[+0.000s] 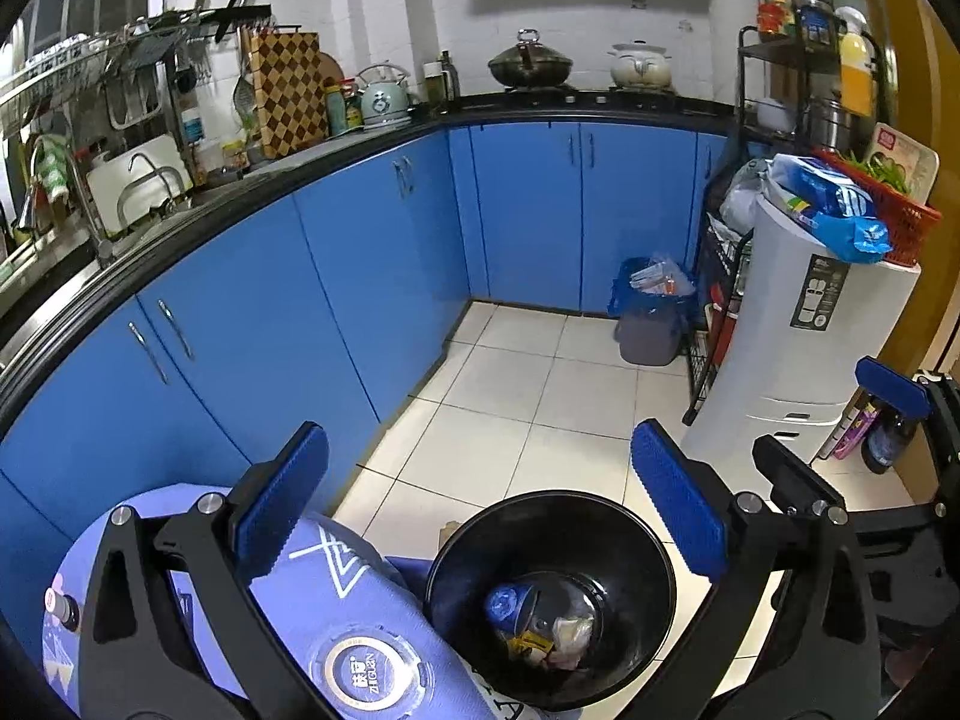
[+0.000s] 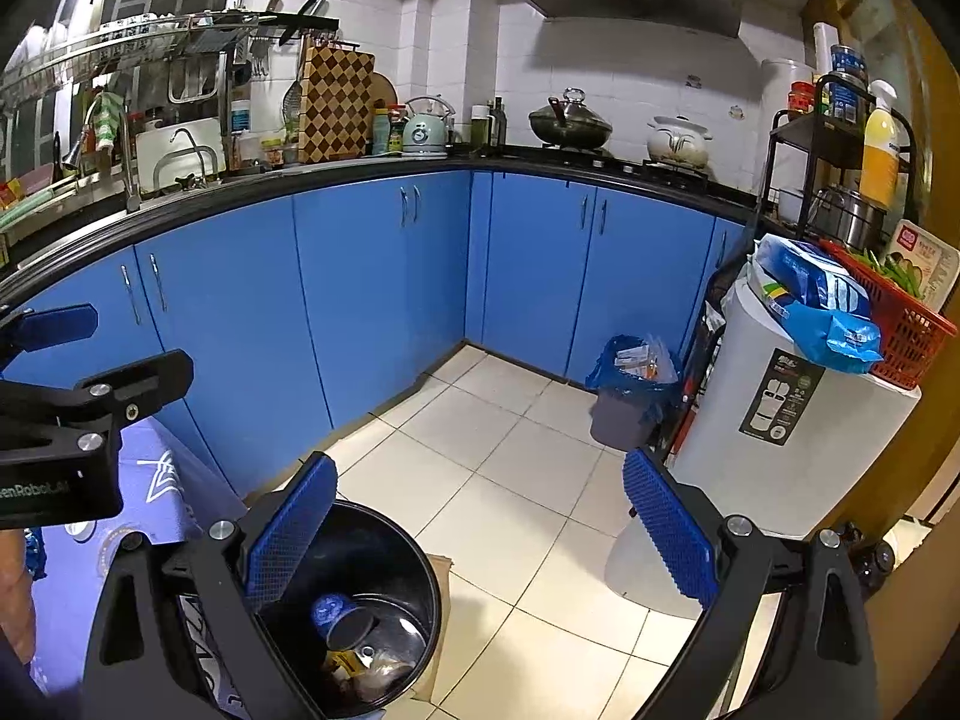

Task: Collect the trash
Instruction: 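Move both tools back over the table toward the blue foil wrapper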

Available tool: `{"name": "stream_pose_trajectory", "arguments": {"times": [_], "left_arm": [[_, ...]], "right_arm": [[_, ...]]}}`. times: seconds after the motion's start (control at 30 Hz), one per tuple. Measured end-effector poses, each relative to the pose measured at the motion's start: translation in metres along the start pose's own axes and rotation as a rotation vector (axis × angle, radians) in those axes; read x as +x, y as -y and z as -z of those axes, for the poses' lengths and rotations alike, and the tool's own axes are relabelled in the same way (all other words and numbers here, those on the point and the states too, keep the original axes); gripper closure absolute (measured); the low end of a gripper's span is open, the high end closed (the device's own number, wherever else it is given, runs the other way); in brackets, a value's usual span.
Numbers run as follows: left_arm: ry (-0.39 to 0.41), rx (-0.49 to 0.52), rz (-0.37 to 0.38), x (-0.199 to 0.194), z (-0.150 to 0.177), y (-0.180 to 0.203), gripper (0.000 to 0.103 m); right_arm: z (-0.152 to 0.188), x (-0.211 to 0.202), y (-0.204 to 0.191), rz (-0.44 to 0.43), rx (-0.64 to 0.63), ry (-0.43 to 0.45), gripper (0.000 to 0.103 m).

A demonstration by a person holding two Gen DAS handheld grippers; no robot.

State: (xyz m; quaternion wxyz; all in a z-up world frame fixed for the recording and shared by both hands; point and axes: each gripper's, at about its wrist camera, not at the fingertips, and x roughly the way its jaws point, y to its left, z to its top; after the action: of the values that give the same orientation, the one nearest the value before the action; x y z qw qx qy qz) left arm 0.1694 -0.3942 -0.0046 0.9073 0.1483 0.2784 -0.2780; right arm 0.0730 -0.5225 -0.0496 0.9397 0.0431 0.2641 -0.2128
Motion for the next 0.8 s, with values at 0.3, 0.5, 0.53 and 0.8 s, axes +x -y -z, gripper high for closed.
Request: {"name": "stream_pose_trajectory", "arguments": {"times": [0.3,0.5,0.53,0.8], "left_arm": [[-0.018,-0.036,-0.021,-0.011,0.007,-0.021,0.003],[-0.011,-0.066,-0.055,-0.033,0.018,-0.047,0.003],[-0.01,-0.069,-0.062,-0.036,0.02,-0.051,0.003],[-0.039,-0.143,-0.166,-0.073,0.063,-0.114,0.003]], "right_arm": [[-0.006,-0.008,-0.017,-0.041,-0.023,0.015,0.009],[-0.012,-0.021,-0.042,-0.085,-0.052,0.03,0.009],[-0.013,-0.024,-0.048,-0.098,-0.057,0.033,0.009],[-0.004,-0.034,-0.106,-0.251,-0.106,0.0,0.009]]}}
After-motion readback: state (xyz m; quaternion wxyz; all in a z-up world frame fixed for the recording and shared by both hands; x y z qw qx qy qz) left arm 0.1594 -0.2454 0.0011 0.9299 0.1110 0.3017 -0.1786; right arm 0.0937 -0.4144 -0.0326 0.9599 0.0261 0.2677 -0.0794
